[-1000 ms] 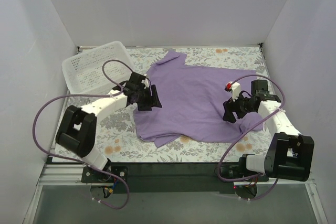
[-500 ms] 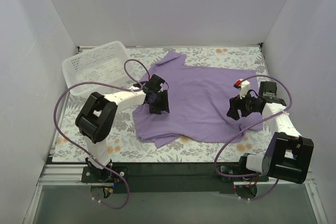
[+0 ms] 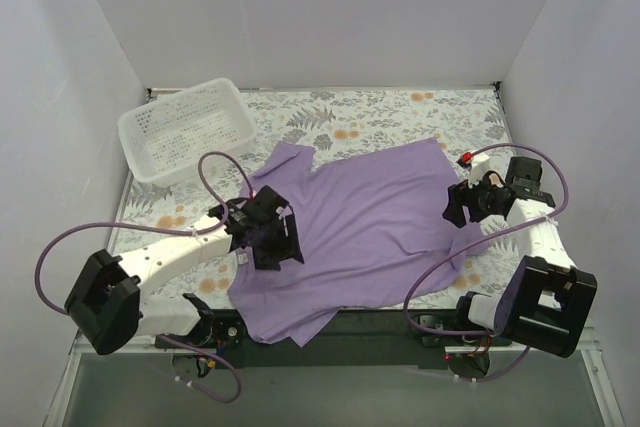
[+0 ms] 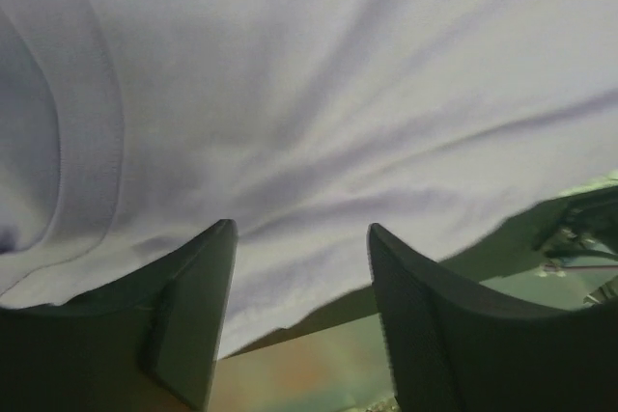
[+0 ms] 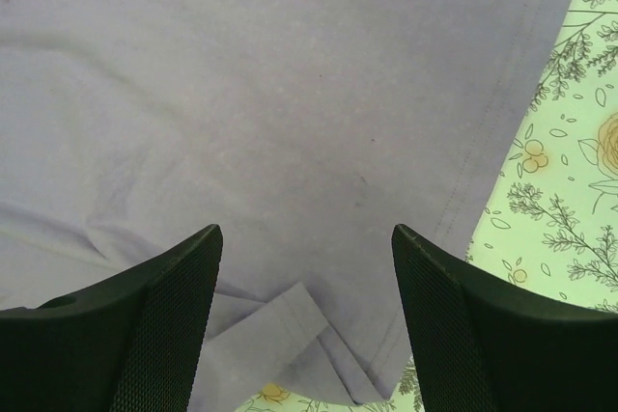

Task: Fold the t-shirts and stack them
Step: Flatten the tshirt out

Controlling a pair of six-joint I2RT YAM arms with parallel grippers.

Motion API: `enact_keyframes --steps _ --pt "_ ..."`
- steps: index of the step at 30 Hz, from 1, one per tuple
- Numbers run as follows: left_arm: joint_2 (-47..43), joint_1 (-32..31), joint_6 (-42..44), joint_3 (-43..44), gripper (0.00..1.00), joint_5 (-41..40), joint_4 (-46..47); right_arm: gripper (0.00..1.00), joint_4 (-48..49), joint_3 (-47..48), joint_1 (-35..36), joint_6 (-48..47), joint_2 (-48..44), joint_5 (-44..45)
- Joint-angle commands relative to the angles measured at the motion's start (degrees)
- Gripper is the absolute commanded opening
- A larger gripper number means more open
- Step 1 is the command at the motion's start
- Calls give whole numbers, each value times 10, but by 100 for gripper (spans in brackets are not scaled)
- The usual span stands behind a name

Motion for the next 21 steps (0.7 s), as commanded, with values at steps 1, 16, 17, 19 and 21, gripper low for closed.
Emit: enact_keyframes --steps 1,16,17,19,21 --pt "-53 2 28 103 63 -65 -14 77 13 7 -13 -14 -13 -13" --pt "365 138 523 469 46 -244 83 77 12 47 -16 29 64 -157" --pt "383 140 534 494 44 -249 86 76 12 47 -15 28 66 -159" --pt "431 139 558 515 41 -269 93 76 12 45 -15 27 72 -161" --pt "462 140 569 544 41 -283 101 76 12 45 -15 24 73 -160"
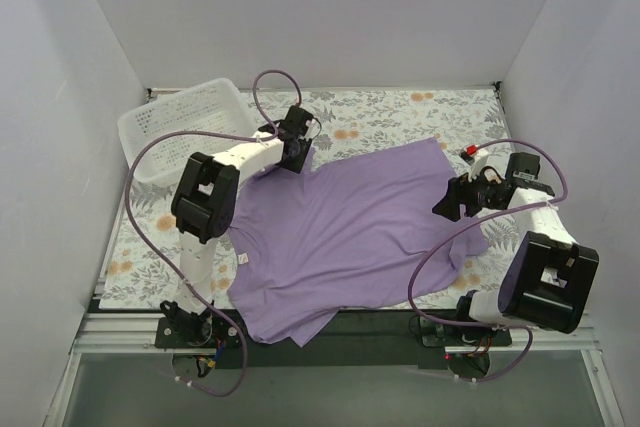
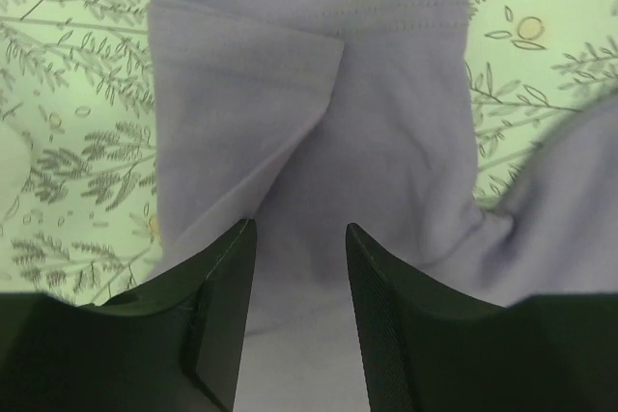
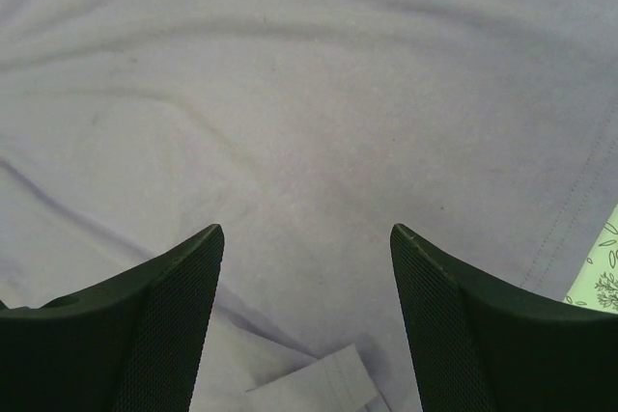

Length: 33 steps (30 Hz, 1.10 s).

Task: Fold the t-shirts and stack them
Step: Flatten the tshirt out

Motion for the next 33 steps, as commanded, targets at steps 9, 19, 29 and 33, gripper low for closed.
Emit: enact_keyframes --steps 9,19,29,33 --pt "32 -5 88 95 40 -41 49 76 6 12 -1 -6 11 -29" --pt "68 -5 96 126 38 -15 45 76 1 13 -2 -9 14 -29" --pt "101 -5 91 142 36 -13 44 76 -3 13 -3 -13 15 -29" --pt "110 -4 88 142 34 -19 45 76 -4 14 -4 -15 20 -28"
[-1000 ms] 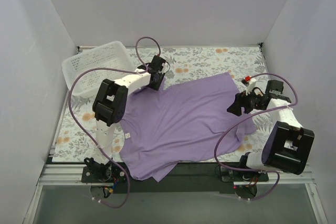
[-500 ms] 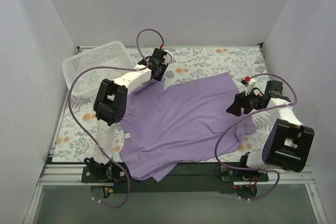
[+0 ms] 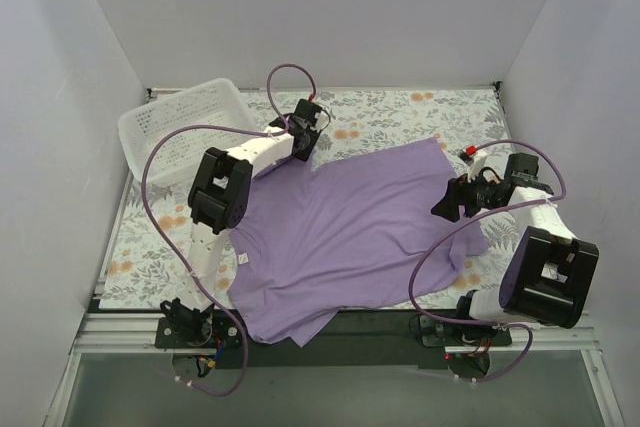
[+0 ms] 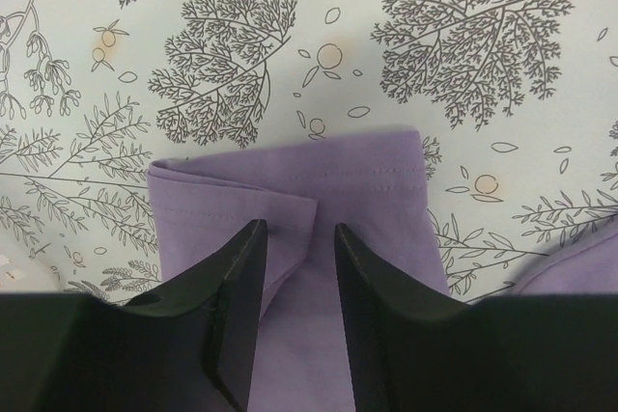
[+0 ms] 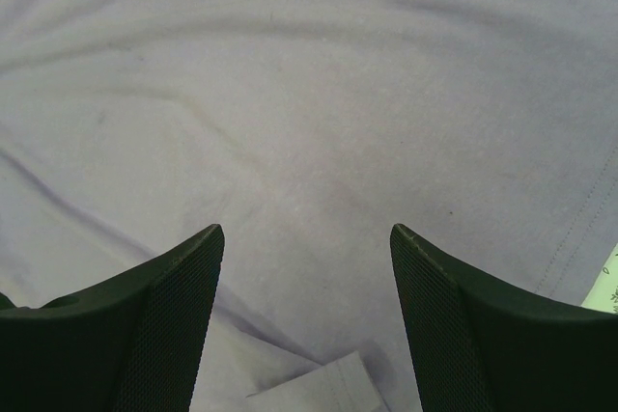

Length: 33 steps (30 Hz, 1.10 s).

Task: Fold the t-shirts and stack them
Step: Flatten the tshirt out

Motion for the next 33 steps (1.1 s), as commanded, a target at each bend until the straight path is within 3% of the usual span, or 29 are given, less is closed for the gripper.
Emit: enact_keyframes --steps 1,13,23,33 --pt "-6 -2 0 19 32 -9 4 76 -5 14 -3 -10 2 -14" --pt "2 -1 -3 25 16 -15 4 76 -9 13 -6 -13 3 -13" --pt "-5 -2 -6 20 27 -8 4 76 -9 15 -6 -13 4 -12" --pt "7 -1 -6 18 26 -18 4 76 -10 15 -7 -13 5 -12"
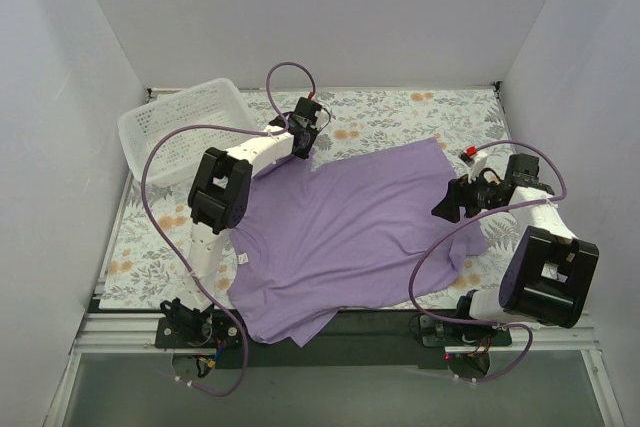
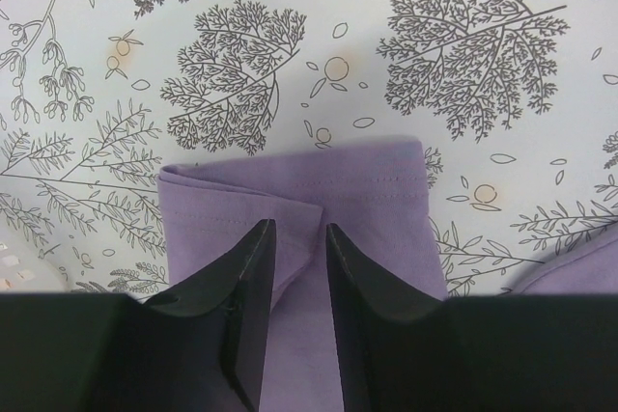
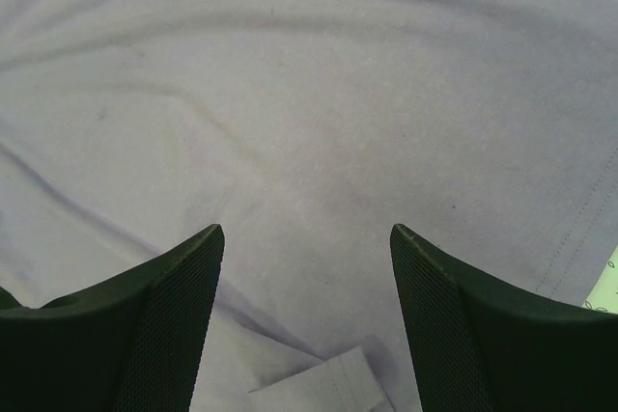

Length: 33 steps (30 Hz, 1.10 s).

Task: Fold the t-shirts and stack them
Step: Flatten the tshirt out

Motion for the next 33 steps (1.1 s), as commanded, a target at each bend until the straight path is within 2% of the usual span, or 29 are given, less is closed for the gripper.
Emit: enact_keyframes --steps 1,10,12,13,14,20,25,33 --pt "8 -2 -1 13 26 -14 3 76 -1 16 -4 -9 4 -12" --pt "9 -2 0 15 18 -17 2 76 -1 16 -4 -9 3 -12" --pt "7 -2 -1 17 12 -16 2 76 -2 16 -4 -10 3 -12" --pt "2 -2 -2 18 1 -17 2 76 -1 16 -4 -10 3 -11" --pt "-1 -2 -2 18 0 -17 2 76 -2 15 -5 -10 3 -10" --pt "-35 -1 -4 16 0 -32 8 76 -1 31 -4 -19 8 10" --pt "-79 -2 -6 -27 0 -35 32 75 0 70 -4 -17 38 36" --pt "-124 -1 -15 -57 0 -19 61 65 15 219 -4 93 196 46"
